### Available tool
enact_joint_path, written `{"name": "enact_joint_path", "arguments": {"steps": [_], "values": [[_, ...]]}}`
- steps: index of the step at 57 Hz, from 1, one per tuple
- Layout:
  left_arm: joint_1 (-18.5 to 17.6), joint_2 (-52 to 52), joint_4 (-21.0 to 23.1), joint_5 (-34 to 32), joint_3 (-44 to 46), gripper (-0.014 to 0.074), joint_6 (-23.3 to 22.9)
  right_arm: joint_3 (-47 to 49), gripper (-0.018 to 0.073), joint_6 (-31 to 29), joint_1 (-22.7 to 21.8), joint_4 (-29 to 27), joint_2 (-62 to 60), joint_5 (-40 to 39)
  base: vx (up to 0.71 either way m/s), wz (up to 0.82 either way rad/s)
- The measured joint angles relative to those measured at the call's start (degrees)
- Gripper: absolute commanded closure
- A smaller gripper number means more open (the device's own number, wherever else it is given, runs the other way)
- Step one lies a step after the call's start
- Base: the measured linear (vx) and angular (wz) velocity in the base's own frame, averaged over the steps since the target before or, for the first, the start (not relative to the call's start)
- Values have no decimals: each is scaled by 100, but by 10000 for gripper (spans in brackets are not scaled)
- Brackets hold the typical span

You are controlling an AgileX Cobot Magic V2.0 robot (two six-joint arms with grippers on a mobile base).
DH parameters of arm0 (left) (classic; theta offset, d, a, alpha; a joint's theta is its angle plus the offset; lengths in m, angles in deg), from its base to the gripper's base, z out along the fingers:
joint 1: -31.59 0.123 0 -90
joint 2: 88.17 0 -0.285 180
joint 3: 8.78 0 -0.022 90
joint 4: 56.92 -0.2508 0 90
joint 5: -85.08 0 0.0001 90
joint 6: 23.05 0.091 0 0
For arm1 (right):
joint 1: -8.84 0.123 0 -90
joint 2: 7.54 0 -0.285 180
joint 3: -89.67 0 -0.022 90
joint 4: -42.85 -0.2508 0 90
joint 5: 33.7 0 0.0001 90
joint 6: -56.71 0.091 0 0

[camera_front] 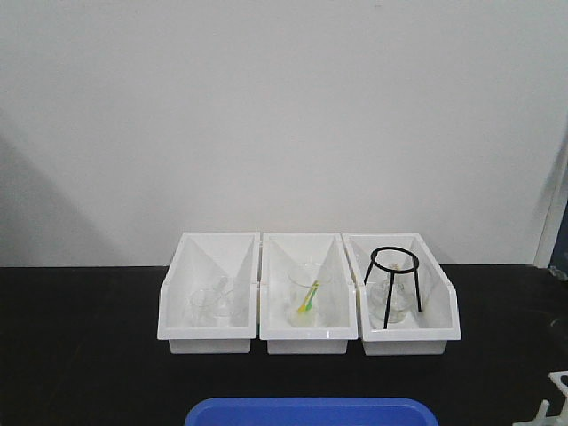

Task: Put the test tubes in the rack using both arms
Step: 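Move the held test tube with the right gripper above the white rack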

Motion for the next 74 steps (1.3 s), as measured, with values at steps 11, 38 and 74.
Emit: {"name": "enact_joint_path", "arguments": {"steps": [11, 38, 74], "values": [[0, 0, 0, 0, 0, 617, 0, 0, 566, 0, 0, 45, 341, -317, 0, 0], [0, 0, 0, 0, 0, 617, 0, 0, 565, 216, 0, 109, 1413, -1058, 0, 0], [0, 0, 0, 0, 0, 617, 0, 54, 561, 392, 0, 459, 2684, -1773, 0, 0]]}}
